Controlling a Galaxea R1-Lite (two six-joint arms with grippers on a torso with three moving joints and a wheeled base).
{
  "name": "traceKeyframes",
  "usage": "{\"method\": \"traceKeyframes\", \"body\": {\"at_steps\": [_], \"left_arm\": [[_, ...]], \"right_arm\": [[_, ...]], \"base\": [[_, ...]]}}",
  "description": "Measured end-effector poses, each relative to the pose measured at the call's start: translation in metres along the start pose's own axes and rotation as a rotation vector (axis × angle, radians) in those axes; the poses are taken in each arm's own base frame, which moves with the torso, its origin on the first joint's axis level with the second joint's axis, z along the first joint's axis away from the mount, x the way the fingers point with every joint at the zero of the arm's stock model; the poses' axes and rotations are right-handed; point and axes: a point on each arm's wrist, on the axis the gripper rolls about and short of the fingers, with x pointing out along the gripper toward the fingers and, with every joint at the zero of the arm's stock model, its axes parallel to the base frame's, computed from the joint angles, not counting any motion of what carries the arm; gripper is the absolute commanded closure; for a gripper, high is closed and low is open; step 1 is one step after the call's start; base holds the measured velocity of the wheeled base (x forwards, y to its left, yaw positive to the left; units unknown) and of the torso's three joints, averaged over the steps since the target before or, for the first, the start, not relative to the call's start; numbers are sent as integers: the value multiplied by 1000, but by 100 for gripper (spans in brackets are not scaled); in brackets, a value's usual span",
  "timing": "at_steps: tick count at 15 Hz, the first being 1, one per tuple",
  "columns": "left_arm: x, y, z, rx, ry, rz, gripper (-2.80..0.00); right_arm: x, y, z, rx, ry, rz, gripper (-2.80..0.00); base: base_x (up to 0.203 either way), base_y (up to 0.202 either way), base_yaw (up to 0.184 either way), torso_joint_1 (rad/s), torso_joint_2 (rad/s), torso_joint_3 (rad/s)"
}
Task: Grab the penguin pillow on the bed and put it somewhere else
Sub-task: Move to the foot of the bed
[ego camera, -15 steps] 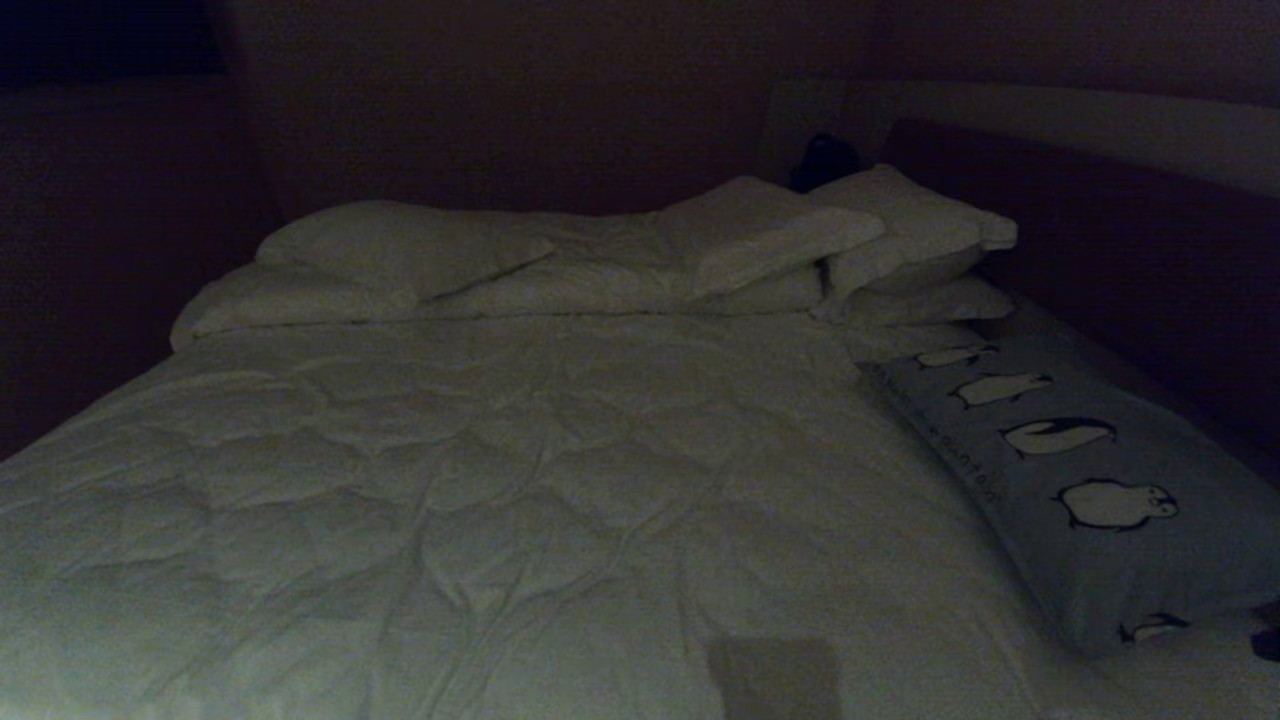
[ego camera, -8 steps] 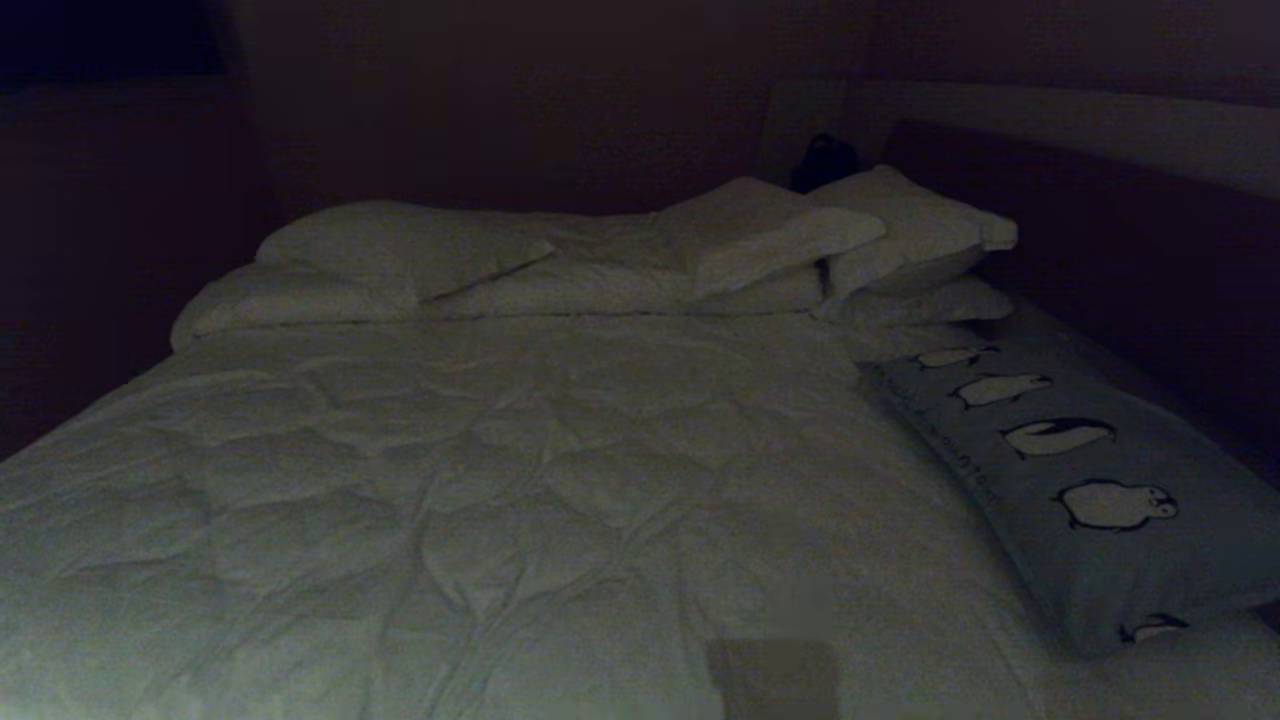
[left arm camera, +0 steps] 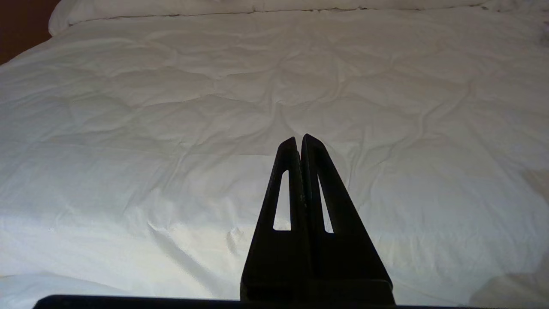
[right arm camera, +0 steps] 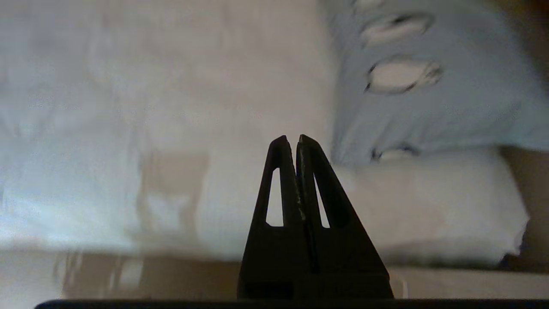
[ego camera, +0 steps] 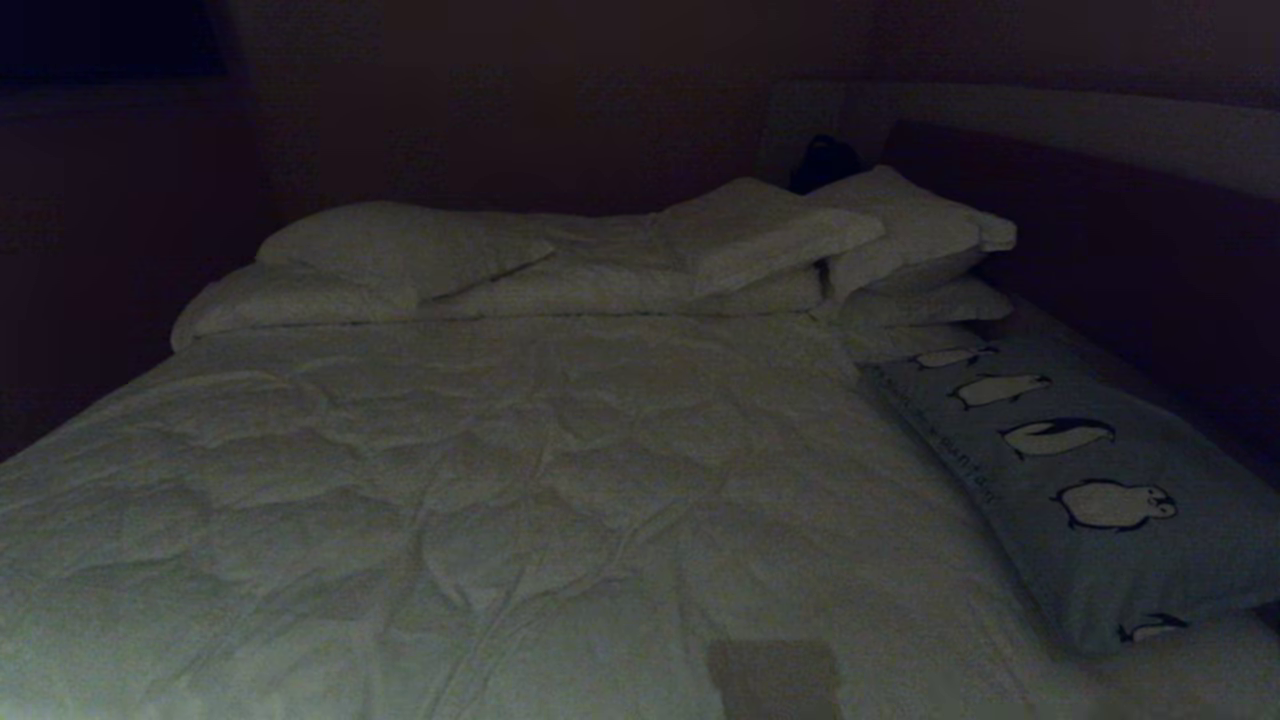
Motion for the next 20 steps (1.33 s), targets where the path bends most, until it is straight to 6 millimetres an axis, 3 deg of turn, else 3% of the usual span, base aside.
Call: {"method": "traceKeyframes", "body": {"at_steps": [12,20], "left_arm": [[0,0,0,0,0,0,0],[0,0,0,0,0,0,0]], "right_arm": [[-37,-1,-37,33,-202,-21,0],[-51,1,-34,5,-376,-42,0]], "base": [[0,0,0,0,0,0],[0,0,0,0,0,0]]}}
